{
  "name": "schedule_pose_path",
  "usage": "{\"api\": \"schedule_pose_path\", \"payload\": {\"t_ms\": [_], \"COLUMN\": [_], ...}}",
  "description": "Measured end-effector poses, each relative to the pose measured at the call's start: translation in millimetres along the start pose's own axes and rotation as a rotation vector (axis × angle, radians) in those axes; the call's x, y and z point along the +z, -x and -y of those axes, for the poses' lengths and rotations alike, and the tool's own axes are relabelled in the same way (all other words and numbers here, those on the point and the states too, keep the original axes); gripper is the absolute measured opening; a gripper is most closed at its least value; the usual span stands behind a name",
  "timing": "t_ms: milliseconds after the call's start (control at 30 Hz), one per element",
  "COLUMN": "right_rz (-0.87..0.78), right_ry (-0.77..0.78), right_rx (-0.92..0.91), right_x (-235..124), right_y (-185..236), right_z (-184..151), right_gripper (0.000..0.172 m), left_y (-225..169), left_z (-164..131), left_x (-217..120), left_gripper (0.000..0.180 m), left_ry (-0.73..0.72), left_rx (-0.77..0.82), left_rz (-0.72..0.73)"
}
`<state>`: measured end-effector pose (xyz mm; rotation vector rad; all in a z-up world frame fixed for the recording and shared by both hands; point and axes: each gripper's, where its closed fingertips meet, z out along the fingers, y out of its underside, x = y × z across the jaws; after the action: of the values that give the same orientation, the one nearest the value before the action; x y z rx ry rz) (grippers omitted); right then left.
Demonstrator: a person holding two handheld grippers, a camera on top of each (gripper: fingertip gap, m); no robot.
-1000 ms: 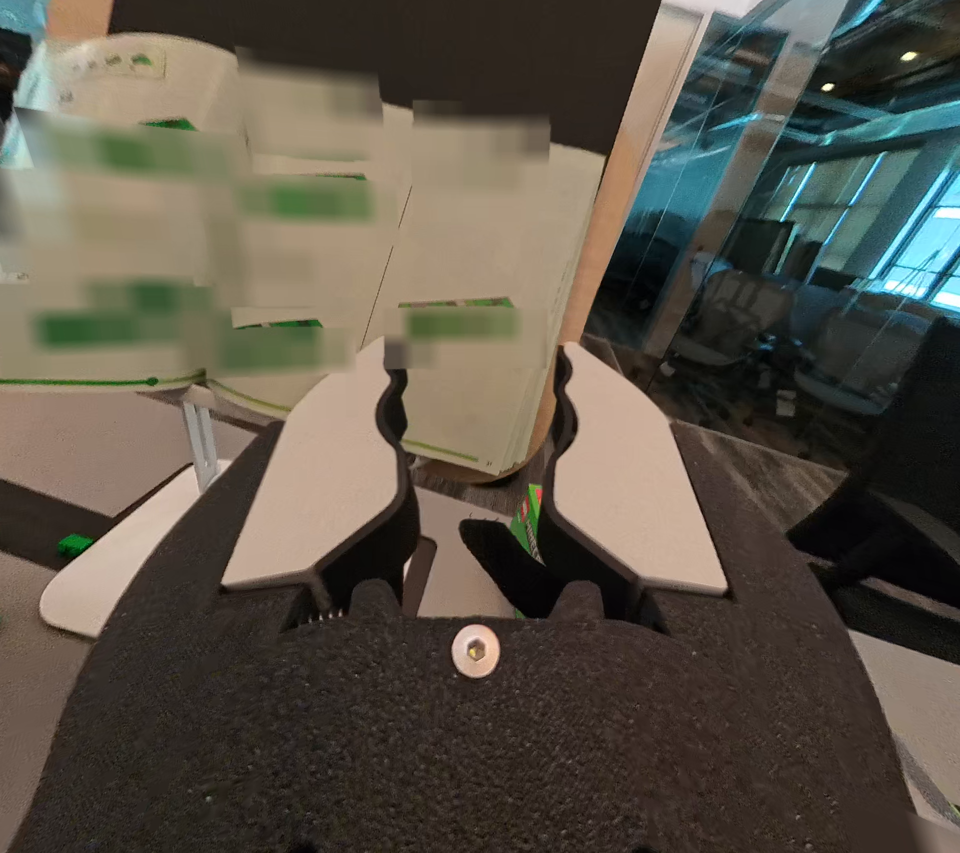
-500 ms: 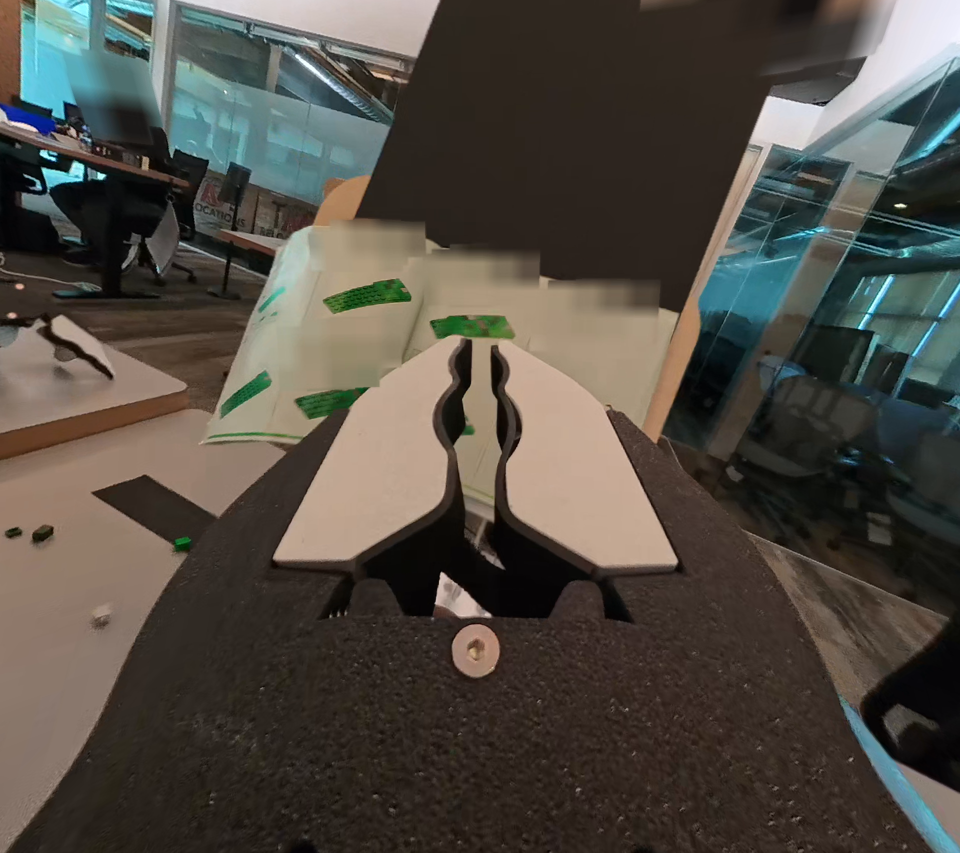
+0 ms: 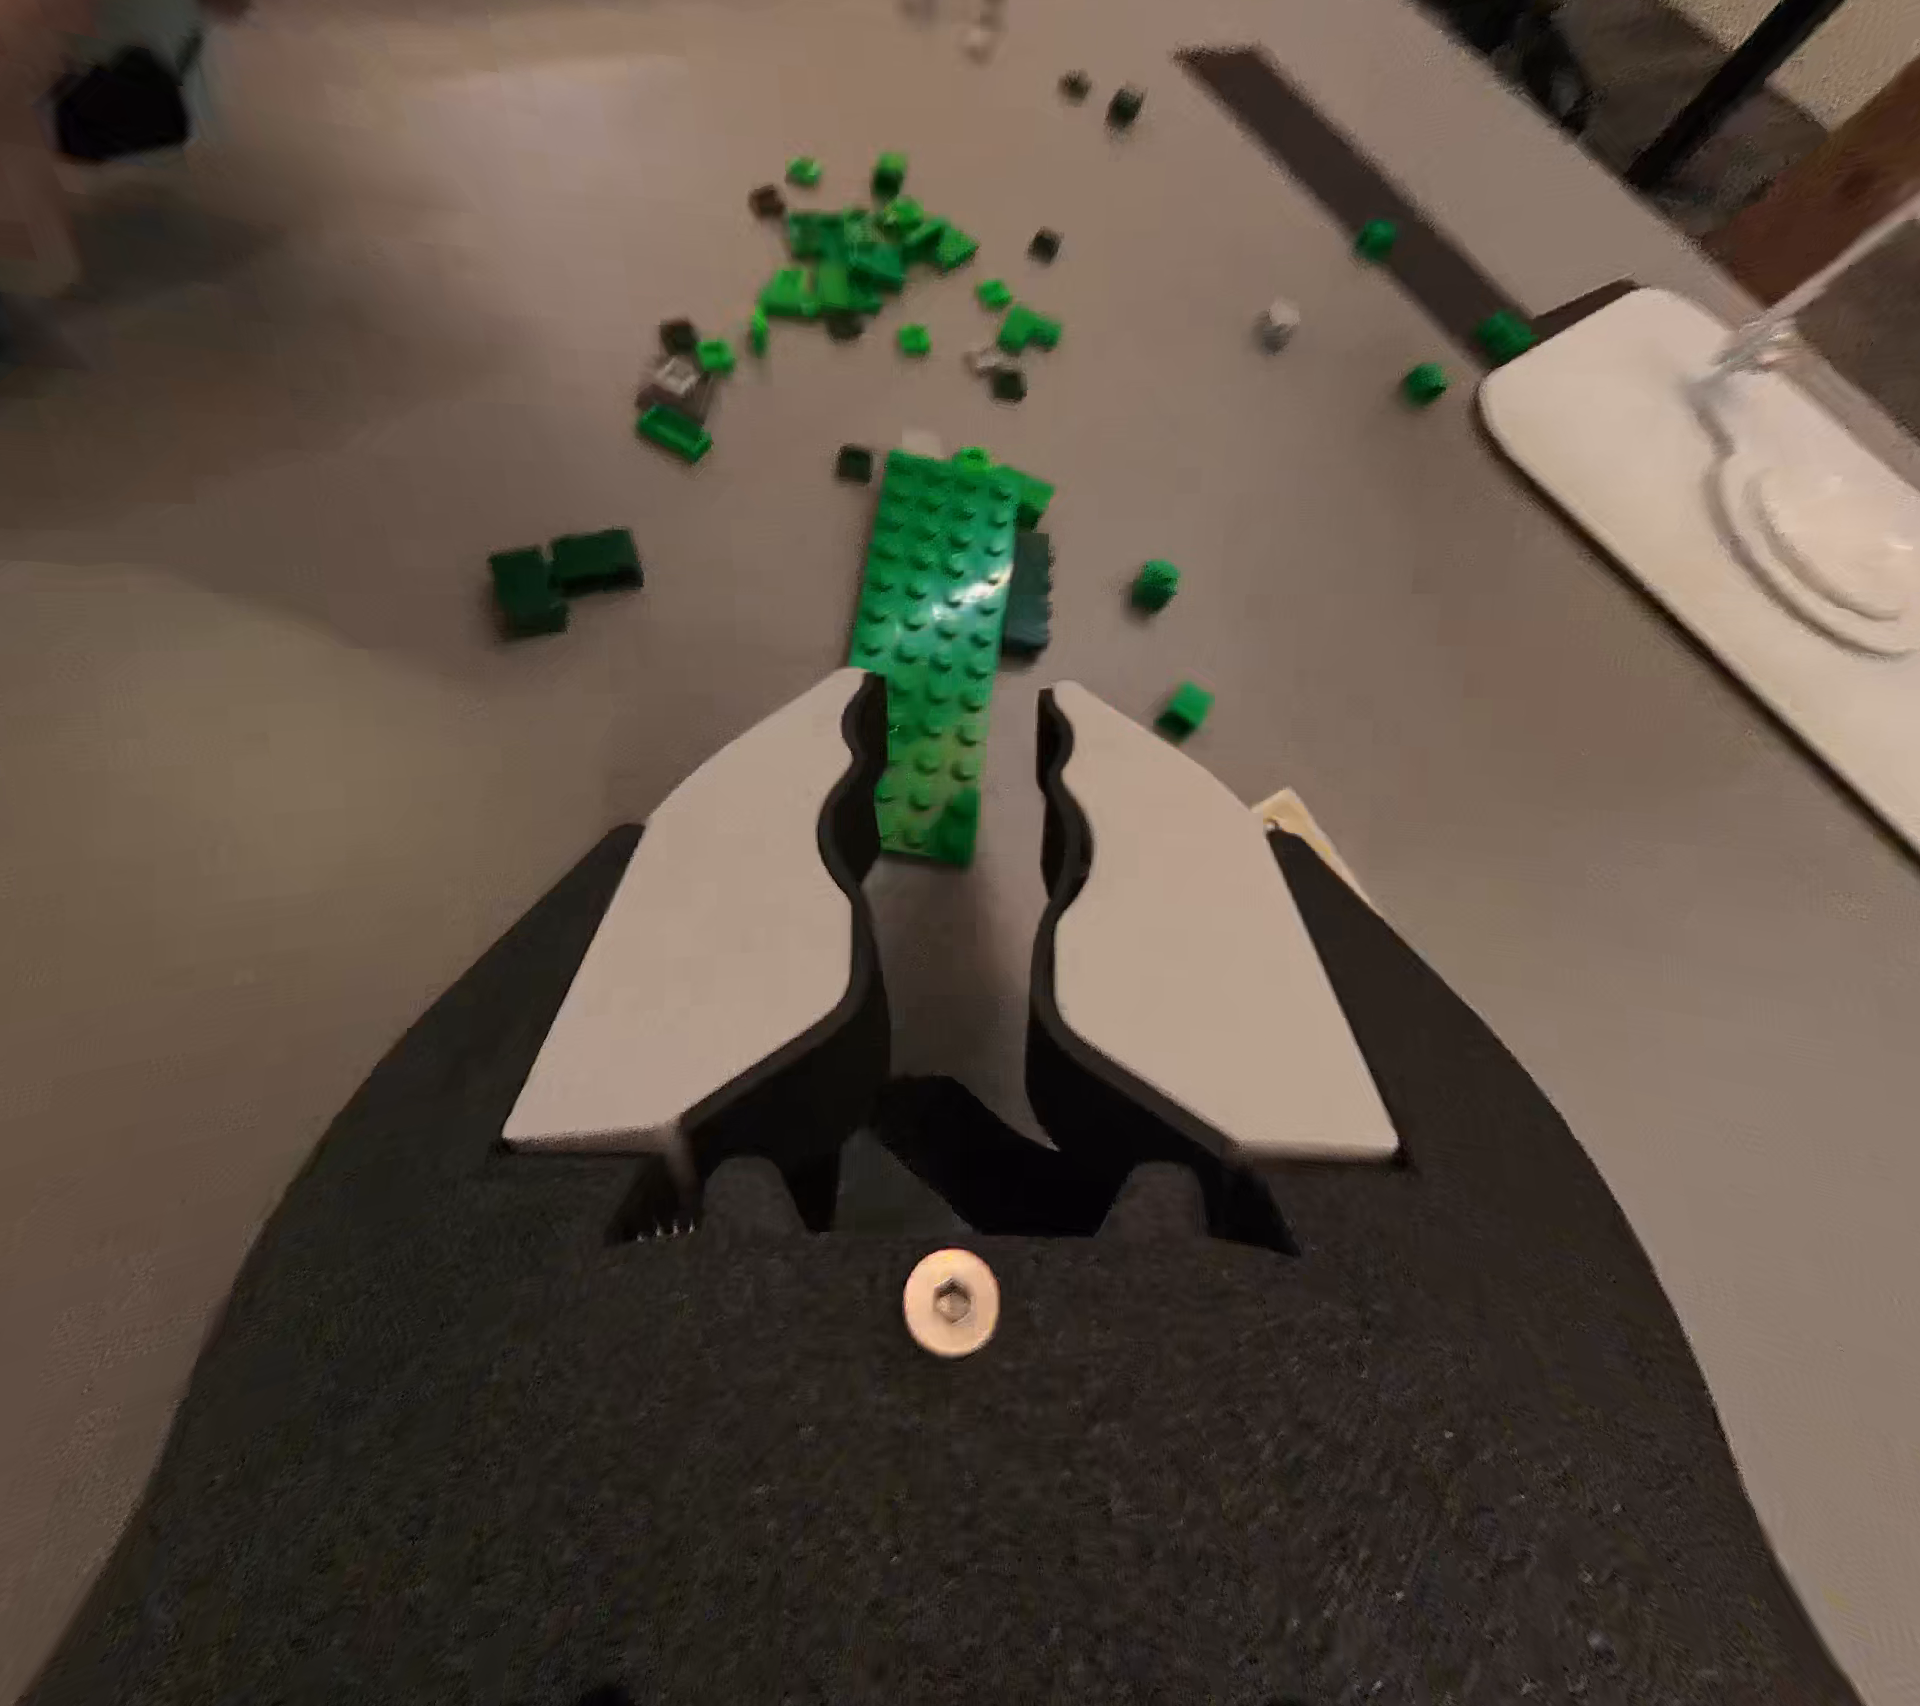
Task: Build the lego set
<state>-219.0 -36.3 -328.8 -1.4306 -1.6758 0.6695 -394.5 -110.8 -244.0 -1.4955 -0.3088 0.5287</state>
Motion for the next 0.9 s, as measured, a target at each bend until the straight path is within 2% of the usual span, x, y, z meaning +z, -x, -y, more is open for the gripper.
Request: {"api": "schedule_pose_path", "payload": {"t_ms": [167, 300, 433, 567, 700, 767, 900], "right_rz": [0.035, 0.031, -0.041, -0.048, 0.010, 0.100, 0.192], "right_ry": [0.099, 0.297, 0.359, 0.424, 0.490, 0.513, 0.536], "right_rx": [0.043, 0.035, 0.052, 0.077, 0.154, 0.226, 0.222], "right_x": [15, 29, 33, 32, 33, 35, 29], "right_y": [9, 14, 9, 10, 11, 17, 20], "right_z": [8, -6, -6, -7, -9, -9, -7], "right_gripper": [0.033, 0.047, 0.047, 0.045, 0.042, 0.032, 0.032], "left_y": [-3, -8, -18, -26, -25, -27, -27], "left_z": [9, 9, 5, 10, 13, 14, 13], "left_x": [-2, -7, -4, -5, -4, -5, -3], "left_gripper": [0.042, 0.042, 0.043, 0.042, 0.040, 0.039, 0.039], "left_ry": [-0.035, -0.053, -0.033, -0.066, -0.076, -0.081, -0.079], "left_rx": [0.007, 0.037, 0.169, 0.203, 0.244, 0.241, 0.237], "left_rz": [-0.020, -0.020, -0.025, -0.044, -0.034, -0.044, -0.046]}}
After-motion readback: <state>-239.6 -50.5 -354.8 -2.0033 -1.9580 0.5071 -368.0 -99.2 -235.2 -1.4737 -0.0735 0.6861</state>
